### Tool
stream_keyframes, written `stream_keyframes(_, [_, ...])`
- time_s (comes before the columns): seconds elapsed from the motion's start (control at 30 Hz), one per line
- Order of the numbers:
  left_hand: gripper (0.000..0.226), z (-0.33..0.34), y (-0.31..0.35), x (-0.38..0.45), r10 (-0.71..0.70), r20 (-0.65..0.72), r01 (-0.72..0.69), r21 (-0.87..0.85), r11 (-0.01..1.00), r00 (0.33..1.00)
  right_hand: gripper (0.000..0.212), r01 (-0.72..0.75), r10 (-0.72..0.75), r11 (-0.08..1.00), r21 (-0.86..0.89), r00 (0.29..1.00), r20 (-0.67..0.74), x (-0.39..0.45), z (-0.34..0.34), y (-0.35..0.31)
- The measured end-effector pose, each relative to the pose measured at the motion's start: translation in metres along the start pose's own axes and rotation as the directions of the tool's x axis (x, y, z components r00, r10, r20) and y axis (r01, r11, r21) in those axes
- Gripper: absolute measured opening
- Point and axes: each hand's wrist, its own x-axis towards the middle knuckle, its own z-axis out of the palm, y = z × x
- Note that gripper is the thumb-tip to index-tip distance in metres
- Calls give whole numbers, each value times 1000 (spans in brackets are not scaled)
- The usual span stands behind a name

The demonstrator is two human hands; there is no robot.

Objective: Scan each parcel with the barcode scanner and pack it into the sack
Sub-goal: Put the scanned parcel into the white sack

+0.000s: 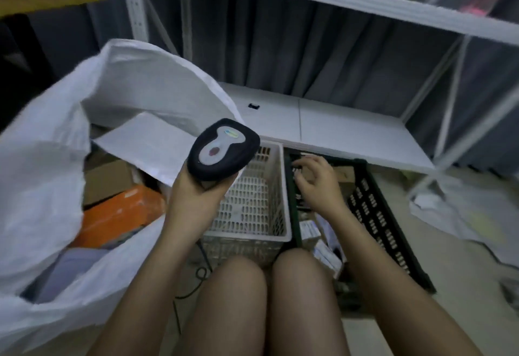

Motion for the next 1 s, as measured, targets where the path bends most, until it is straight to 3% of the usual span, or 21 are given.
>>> stream_keyframes(0.13, [49, 64, -23, 11, -30, 173, 26, 28, 999, 984, 23, -249, 250, 968, -31, 968, 1, -21, -19, 87])
stream_keyframes(0.27, [52, 114, -64, 23, -128, 317, 113, 67, 991, 940, 27, -483, 484, 875, -37, 874, 31, -41, -18, 168])
stream_keyframes(0.4, [49, 160, -105, 47, -207, 397, 196, 69, 978, 894, 31, -574, 576, 818, -47, 814, 73, -24, -6, 231])
stream_keyframes(0.6, [49, 217, -174, 112, -267, 452, 211, 172, 962, 851, 45, -490, 515, 842, -224, 855, 66, 76, 30, 304])
stream_keyframes(0.7, [46, 237, -206, 142, -289, 461, 201, 230, 952, 839, 66, -381, 455, 825, -417, 886, 92, 128, 51, 334])
stream_keyframes(0.8, [42, 251, -234, 163, -313, 471, 225, 235, 946, 825, 86, -212, 453, 687, -695, 873, 182, 164, 72, 362])
stream_keyframes(1.0, [40, 255, -268, 179, -343, 446, 267, 225, 937, 827, 101, -17, 474, 438, -899, 854, 215, 205, 97, 384])
